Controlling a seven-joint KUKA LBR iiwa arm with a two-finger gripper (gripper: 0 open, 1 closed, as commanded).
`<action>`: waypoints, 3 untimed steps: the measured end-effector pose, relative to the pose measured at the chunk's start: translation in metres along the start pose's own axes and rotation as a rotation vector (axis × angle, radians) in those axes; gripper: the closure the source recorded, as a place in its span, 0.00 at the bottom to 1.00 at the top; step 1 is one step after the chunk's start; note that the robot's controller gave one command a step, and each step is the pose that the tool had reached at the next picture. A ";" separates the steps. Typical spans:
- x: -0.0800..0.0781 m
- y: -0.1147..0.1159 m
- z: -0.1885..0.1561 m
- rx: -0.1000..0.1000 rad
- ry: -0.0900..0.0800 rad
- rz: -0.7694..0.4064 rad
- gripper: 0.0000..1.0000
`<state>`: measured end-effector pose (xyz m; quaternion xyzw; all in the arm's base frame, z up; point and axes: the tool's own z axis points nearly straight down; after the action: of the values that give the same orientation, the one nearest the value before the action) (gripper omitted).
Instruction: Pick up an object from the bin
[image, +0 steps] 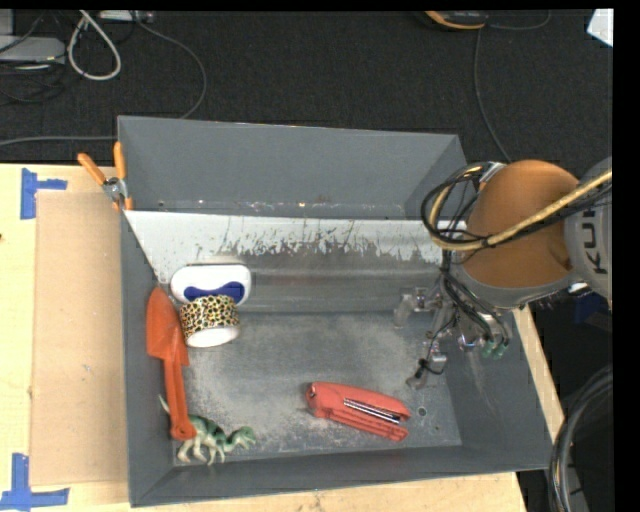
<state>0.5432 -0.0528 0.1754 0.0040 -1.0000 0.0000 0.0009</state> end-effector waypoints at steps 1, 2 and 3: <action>0.000 0.000 0.000 0.000 0.000 0.000 0.00; 0.062 0.043 0.067 -0.003 0.014 0.021 0.00; 0.044 0.036 0.069 -0.001 0.000 0.018 0.00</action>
Offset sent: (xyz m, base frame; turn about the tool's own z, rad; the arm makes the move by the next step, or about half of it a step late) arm -0.0578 0.0392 -0.0621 0.0246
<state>0.4991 -0.0170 0.1063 -0.0048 -1.0000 -0.0004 0.0012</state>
